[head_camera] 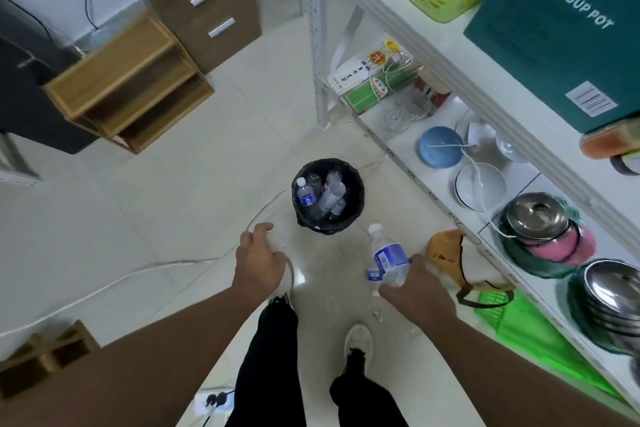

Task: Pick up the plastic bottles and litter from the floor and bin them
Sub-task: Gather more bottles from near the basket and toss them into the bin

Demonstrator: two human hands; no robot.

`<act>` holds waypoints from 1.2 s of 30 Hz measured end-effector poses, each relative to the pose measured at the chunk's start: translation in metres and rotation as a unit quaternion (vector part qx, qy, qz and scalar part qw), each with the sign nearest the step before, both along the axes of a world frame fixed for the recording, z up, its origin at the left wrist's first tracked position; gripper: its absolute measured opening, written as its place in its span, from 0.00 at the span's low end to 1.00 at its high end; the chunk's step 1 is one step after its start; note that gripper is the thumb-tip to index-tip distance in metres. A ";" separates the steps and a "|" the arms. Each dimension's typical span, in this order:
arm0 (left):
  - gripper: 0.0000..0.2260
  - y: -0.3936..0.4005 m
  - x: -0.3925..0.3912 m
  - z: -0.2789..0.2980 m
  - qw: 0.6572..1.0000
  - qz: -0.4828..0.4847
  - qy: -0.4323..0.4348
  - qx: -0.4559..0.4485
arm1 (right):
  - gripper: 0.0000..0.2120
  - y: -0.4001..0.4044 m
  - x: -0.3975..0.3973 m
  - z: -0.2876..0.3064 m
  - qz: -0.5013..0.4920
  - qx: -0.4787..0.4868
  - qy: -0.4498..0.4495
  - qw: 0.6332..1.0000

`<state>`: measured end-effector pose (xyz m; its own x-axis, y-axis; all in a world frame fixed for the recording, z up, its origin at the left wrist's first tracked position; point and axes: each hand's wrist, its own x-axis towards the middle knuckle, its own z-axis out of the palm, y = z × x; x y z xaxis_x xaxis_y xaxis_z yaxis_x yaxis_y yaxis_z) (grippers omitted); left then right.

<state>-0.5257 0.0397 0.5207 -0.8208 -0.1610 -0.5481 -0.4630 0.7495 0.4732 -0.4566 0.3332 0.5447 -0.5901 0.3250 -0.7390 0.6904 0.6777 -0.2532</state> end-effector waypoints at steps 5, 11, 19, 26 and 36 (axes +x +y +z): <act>0.27 -0.021 -0.063 -0.022 0.998 -0.044 -0.017 0.031 | 0.31 -0.019 -0.026 -0.019 -0.072 -0.015 -0.014 0.997; 0.30 -0.018 -0.122 -0.086 0.993 -0.084 -0.047 0.068 | 0.35 -0.056 -0.075 -0.078 -0.171 -0.078 -0.051 0.981; 0.34 0.033 -0.167 -0.177 0.988 -0.121 -0.047 0.081 | 0.26 -0.070 -0.146 -0.175 -0.326 -0.169 -0.049 0.929; 0.38 0.043 -0.173 -0.223 0.990 -0.120 -0.051 0.062 | 0.29 -0.074 -0.149 -0.212 -0.315 -0.174 -0.068 0.931; 0.25 0.009 -0.129 -0.218 0.997 -0.065 -0.047 0.017 | 0.28 -0.072 -0.050 -0.215 -0.318 -0.114 -0.115 0.934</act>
